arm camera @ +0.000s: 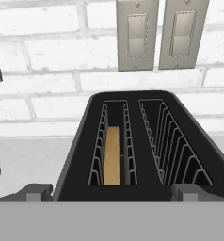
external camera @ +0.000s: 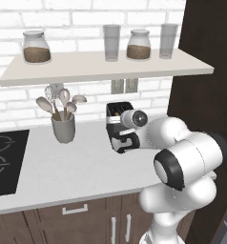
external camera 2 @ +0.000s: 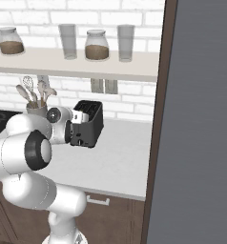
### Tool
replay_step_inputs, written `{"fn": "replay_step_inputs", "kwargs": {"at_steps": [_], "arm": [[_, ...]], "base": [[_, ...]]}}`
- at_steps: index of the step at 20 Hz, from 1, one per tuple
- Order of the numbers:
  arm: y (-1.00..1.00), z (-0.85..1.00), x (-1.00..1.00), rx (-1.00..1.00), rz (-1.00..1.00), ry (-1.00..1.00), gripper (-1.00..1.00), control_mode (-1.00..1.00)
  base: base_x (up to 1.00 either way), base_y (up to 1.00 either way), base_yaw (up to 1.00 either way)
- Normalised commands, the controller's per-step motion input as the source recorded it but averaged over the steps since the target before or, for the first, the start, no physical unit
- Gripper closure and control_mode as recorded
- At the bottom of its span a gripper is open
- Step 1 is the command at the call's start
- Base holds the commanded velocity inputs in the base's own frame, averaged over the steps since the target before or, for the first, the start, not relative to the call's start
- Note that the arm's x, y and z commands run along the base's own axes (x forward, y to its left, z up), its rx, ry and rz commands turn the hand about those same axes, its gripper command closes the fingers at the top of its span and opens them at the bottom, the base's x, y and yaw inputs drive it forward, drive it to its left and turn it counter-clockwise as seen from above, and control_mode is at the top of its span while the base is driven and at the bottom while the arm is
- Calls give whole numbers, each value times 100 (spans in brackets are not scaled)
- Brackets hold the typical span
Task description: Start the toaster. Once the lever pops up, take the bread to the plate on the dining counter.
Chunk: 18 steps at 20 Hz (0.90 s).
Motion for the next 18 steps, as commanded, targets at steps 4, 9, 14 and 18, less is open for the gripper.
{"fn": "replay_step_inputs", "kwargs": {"at_steps": [4,9,14,18], "arm": [[0,0,0,0,0,0,-100,-100],[0,0,0,0,0,0,-100,-100],[0,0,0,0,0,0,-100,-100],[0,0,0,0,0,0,-100,-100]], "base": [[0,0,0],[0,0,0],[0,0,0],[0,0,0]]}}
